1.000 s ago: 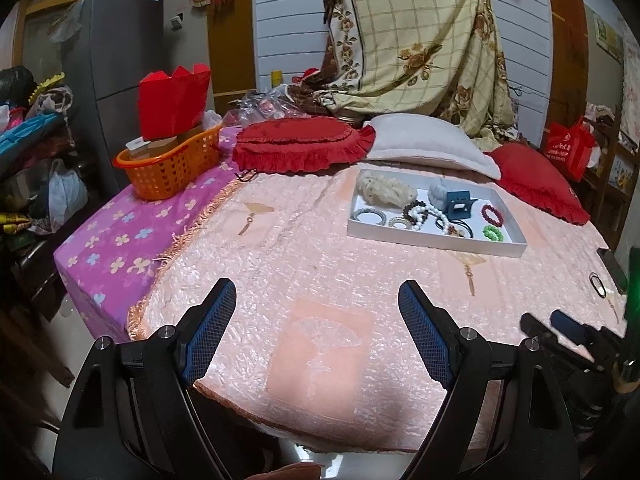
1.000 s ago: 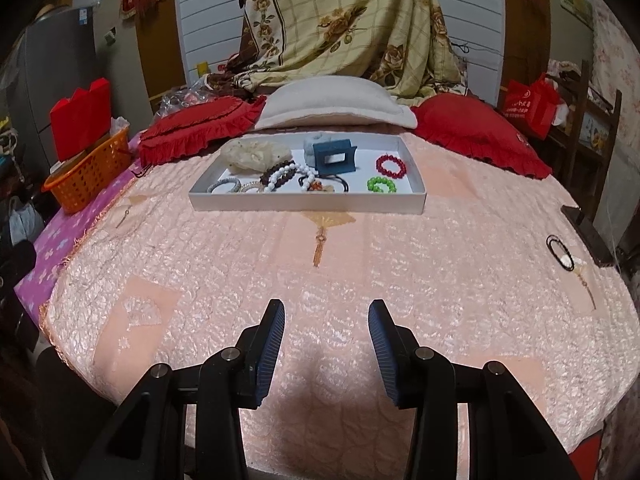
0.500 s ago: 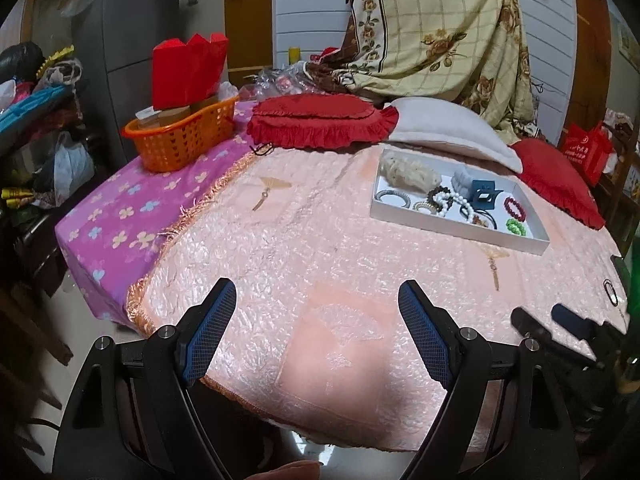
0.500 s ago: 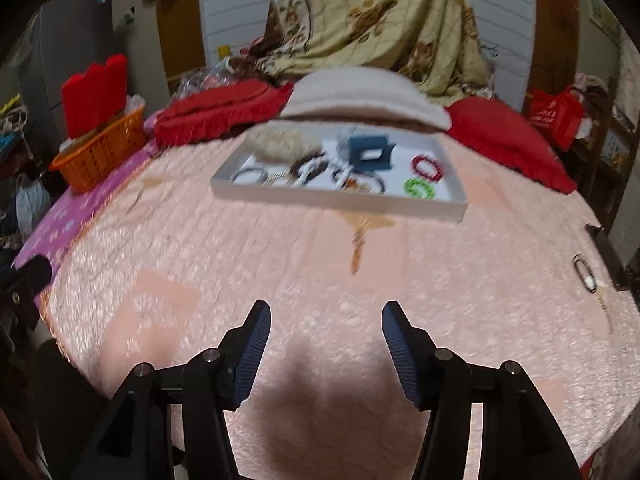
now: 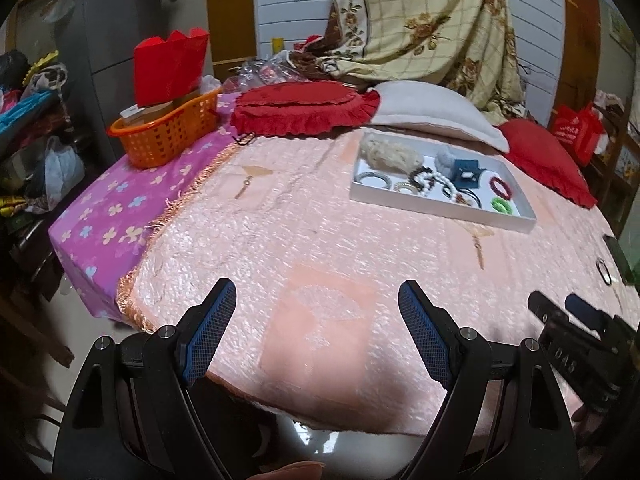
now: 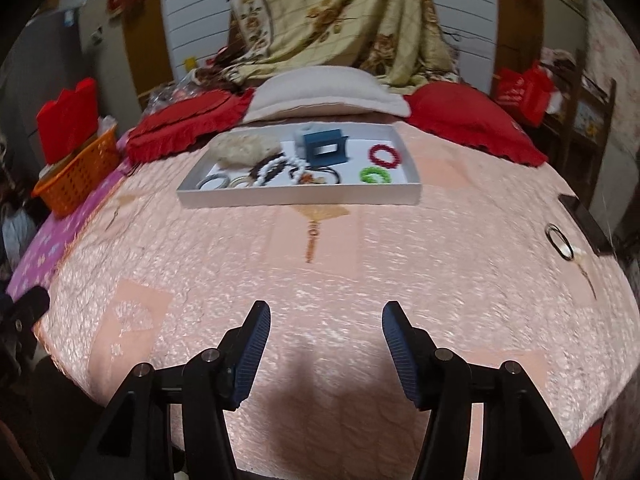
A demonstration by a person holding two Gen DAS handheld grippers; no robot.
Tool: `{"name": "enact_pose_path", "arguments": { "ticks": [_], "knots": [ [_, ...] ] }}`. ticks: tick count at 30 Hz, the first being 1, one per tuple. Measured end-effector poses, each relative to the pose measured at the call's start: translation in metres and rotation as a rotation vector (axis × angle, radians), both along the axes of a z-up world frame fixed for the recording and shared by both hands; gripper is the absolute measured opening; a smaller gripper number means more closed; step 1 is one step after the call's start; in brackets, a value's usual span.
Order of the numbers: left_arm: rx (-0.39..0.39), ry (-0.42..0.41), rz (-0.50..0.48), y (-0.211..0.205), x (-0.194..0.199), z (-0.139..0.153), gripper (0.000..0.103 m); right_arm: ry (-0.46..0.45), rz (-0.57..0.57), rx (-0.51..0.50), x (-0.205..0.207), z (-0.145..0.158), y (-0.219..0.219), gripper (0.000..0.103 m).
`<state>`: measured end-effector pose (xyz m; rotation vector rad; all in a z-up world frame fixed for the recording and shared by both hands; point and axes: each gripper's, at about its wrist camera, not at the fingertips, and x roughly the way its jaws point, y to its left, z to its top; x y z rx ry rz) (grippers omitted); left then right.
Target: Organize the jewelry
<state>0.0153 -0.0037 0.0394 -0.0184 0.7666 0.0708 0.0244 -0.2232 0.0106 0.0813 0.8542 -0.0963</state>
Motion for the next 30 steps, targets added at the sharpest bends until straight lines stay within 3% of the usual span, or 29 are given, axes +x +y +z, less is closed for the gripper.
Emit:
{"name": "enact_pose_path", "arguments": {
  "ticks": [10, 30],
  "knots": [
    [0.017, 0.028, -0.079, -0.022, -0.008, -0.002, 0.084, -0.055, -0.022, -0.012, -0.014, 0.015, -0.01, 0.057],
    [-0.027, 0.118, -0.108, -0.022, 0.003, -0.022, 0.084, 0.021, -0.03, -0.014, -0.009, -0.007, -0.013, 0.058]
  ]
}}
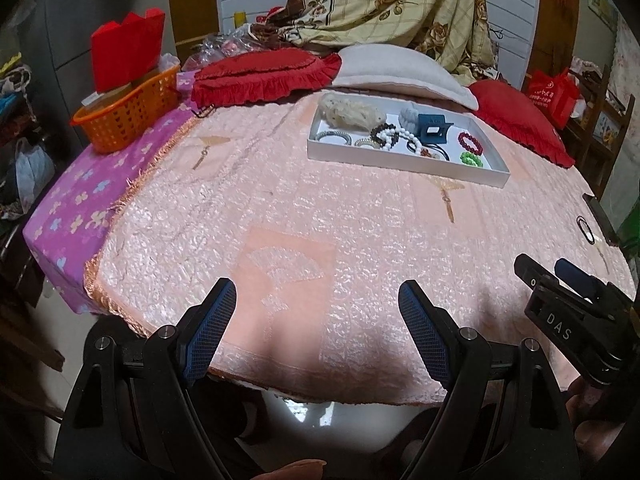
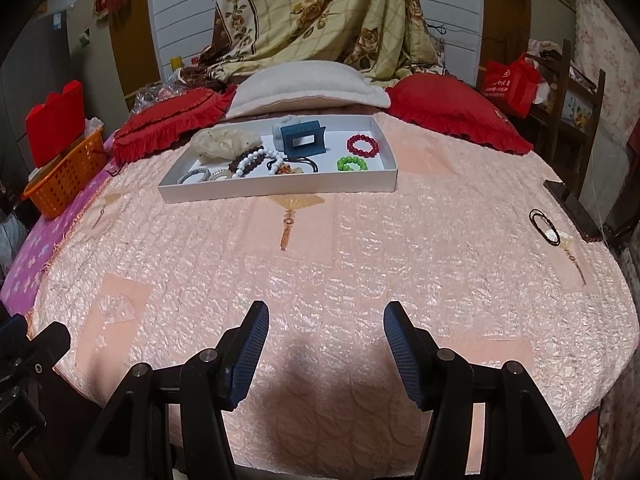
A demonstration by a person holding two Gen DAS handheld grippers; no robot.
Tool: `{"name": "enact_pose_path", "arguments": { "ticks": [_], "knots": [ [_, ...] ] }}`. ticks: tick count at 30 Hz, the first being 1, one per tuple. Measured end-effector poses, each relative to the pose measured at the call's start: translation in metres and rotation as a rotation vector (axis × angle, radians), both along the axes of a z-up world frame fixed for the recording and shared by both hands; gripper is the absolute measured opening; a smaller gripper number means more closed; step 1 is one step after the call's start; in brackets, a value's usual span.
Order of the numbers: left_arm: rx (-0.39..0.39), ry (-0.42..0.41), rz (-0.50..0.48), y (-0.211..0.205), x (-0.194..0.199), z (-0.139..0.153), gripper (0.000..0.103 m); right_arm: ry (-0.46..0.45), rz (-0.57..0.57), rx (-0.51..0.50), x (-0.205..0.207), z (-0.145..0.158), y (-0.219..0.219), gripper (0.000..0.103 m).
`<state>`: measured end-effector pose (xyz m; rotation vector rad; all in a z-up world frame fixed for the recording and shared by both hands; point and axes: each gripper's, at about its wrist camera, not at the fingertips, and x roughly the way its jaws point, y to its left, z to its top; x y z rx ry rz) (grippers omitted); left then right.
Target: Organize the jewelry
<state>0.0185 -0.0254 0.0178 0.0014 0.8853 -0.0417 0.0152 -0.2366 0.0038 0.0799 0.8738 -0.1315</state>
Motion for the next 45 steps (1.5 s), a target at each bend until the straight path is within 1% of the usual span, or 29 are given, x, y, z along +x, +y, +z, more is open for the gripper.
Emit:
{"name": "enact_pose_path", "arguments": {
  "ticks": [3, 20, 27, 34, 39, 45],
  "knots": [
    [-0.006, 0.007, 0.0, 0.0, -0.001, -0.001, 0.084, 0.004, 0.0, -0.001, -0.002, -0.001, 0.0, 0.058],
    [-0.017, -0.021, -0.023, -0.001, -0.008, 0.007, 0.084, -0.008, -0.006, -0.021, -0.015, 0.006, -0.001, 0.058],
    [-0.04, -0.02, -0.03, 0.0, -0.008, 0.006, 0.084, -0.008, 0.01, -0.032, -0.015, 0.006, 0.005, 0.058],
    [-0.014, -0.023, -0.03, -0.003, -0.008, 0.005, 0.084, -0.015, 0.001, -0.03, -0.016, 0.007, 0.005, 0.058],
    [0.036, -0.022, -0.03, -0.006, -0.006, 0.001, 0.084, -0.006, 0.005, -0.025, -0.015, 0.006, 0.004, 0.058],
    [0.047, -0.019, -0.032, -0.005, -0.004, -0.003, 0.084, 0.001, 0.005, -0.02, -0.015, 0.005, 0.004, 0.058]
  ]
}}
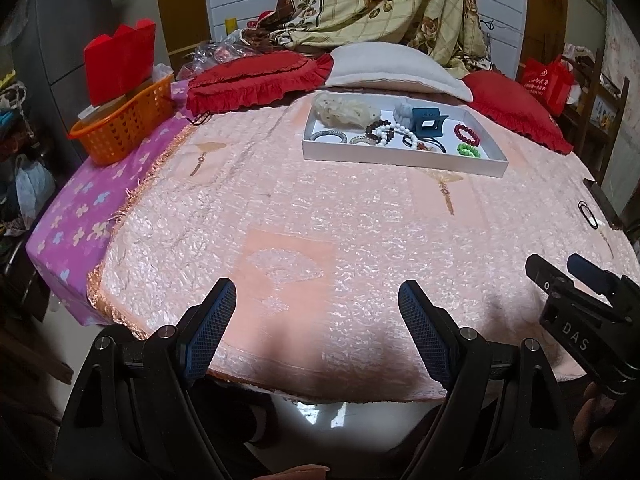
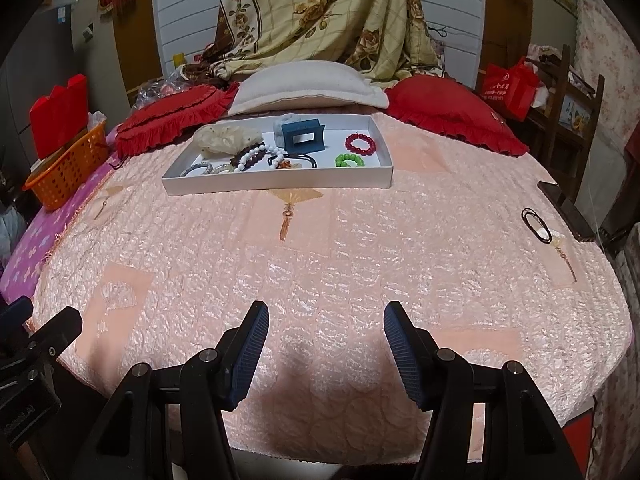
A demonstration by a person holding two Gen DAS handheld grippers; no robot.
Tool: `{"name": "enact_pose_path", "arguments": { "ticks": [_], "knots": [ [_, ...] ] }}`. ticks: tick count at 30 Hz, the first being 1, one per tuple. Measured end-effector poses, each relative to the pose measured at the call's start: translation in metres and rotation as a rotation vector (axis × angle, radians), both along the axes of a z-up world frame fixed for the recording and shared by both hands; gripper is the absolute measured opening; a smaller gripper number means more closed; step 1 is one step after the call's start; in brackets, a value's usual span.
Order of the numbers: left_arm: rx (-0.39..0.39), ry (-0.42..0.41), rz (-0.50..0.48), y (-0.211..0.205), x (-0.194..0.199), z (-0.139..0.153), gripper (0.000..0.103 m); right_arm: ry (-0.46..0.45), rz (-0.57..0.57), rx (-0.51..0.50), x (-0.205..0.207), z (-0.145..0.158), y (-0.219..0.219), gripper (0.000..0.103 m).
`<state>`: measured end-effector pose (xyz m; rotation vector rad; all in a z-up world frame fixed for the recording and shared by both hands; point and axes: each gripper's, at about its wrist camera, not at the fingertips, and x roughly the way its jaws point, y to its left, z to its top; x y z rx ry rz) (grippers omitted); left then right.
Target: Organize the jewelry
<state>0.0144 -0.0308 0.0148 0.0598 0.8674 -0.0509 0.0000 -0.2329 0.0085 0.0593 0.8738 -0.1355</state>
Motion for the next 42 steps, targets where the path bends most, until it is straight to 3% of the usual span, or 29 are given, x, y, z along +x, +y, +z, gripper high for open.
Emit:
{"name": "enact_pose_path", "arguments": {
  "ticks": [42],
  "knots": [
    [-0.014, 0.044, -0.013, -0.003, 0.003, -0.012, 0.084, 0.036, -0.006, 0.025, 0.002, -0.014, 0.003, 0.058]
  ]
}}
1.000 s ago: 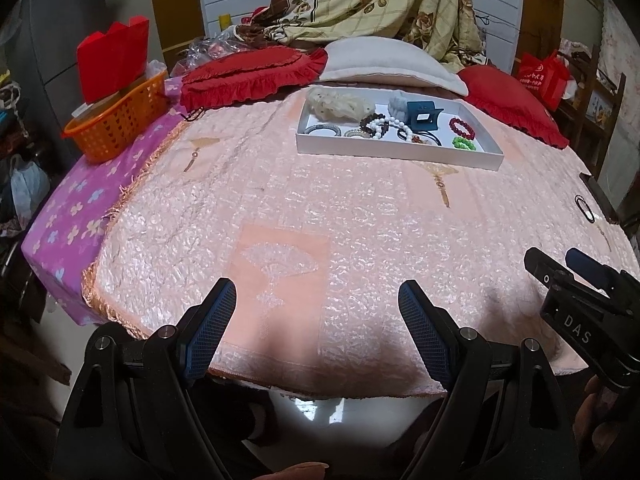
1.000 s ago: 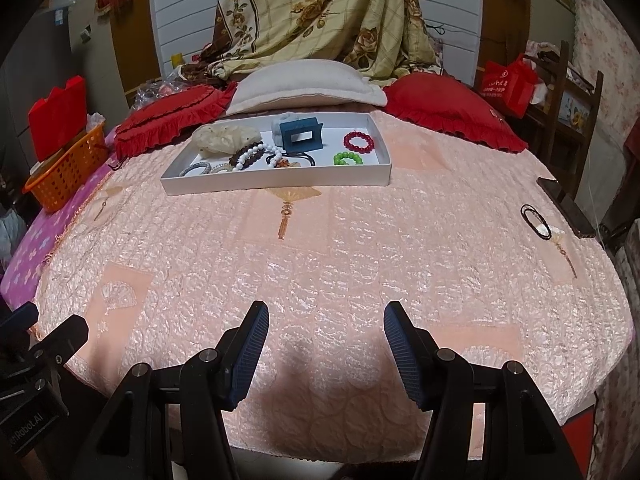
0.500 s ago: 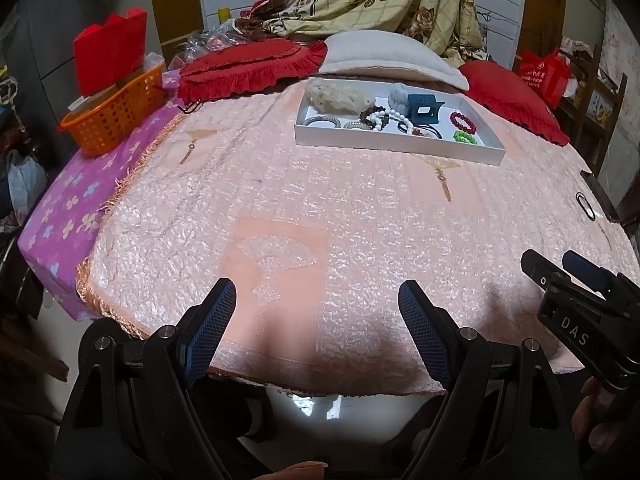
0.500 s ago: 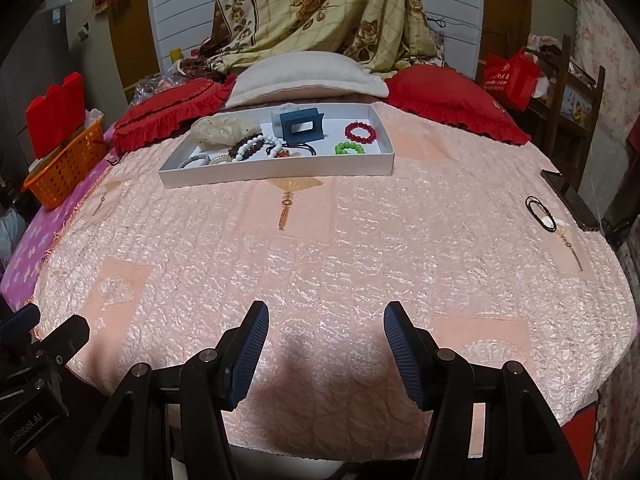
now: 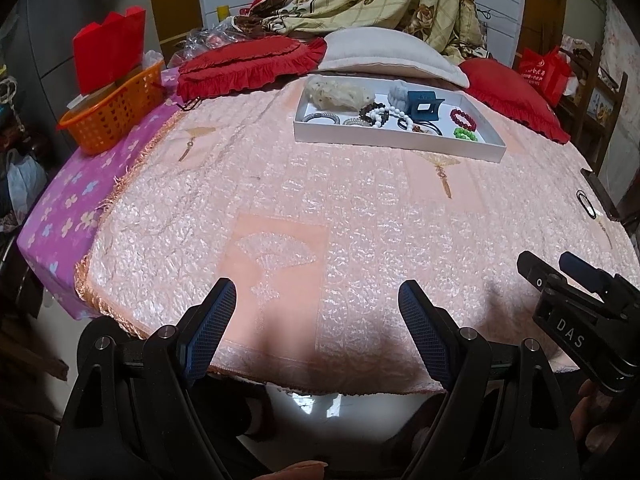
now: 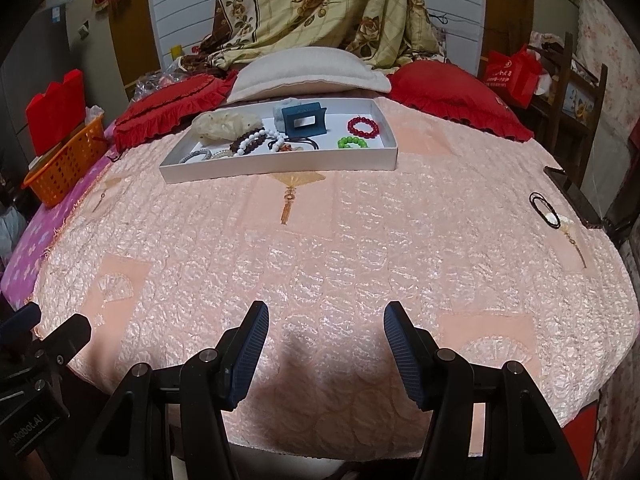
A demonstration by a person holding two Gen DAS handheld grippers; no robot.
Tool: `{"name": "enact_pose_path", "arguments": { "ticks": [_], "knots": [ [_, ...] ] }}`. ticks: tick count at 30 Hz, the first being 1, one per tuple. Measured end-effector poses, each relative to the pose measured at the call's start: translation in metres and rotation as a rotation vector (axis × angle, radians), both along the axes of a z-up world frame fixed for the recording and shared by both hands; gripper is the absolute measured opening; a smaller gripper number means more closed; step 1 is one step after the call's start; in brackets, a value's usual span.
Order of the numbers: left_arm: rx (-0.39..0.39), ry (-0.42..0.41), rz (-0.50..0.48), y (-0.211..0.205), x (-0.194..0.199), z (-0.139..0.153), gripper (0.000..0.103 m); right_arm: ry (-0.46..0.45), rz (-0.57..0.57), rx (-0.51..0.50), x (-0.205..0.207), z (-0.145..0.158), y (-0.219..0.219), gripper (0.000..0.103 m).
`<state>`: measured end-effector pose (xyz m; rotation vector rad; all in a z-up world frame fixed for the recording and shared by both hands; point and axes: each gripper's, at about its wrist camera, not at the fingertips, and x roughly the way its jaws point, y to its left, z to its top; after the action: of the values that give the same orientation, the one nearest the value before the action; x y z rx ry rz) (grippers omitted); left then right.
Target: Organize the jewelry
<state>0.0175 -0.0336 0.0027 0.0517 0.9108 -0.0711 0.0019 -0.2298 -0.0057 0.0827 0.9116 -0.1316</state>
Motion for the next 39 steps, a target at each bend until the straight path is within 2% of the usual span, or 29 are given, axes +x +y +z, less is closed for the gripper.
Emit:
{"name": "enact_pose_path", "arguments": {
  "ticks": [6, 26, 39],
  "knots": [
    [-0.009, -0.018, -0.004, -0.001, -0.002, 0.003, 0.084, -0.019, 0.003, -0.011, -0.003, 0.005, 0.001, 0.058],
    [-0.031, 0.009, -0.007, 0.0, 0.001, -0.002, 0.084, -0.023, 0.014, -0.029, -0.002, 0.006, 0.005, 0.058],
    [-0.016, 0.041, 0.026, 0.01, 0.025, -0.012, 0.084, -0.023, 0.062, -0.045, 0.024, 0.007, 0.009, 0.058]
  ]
}}
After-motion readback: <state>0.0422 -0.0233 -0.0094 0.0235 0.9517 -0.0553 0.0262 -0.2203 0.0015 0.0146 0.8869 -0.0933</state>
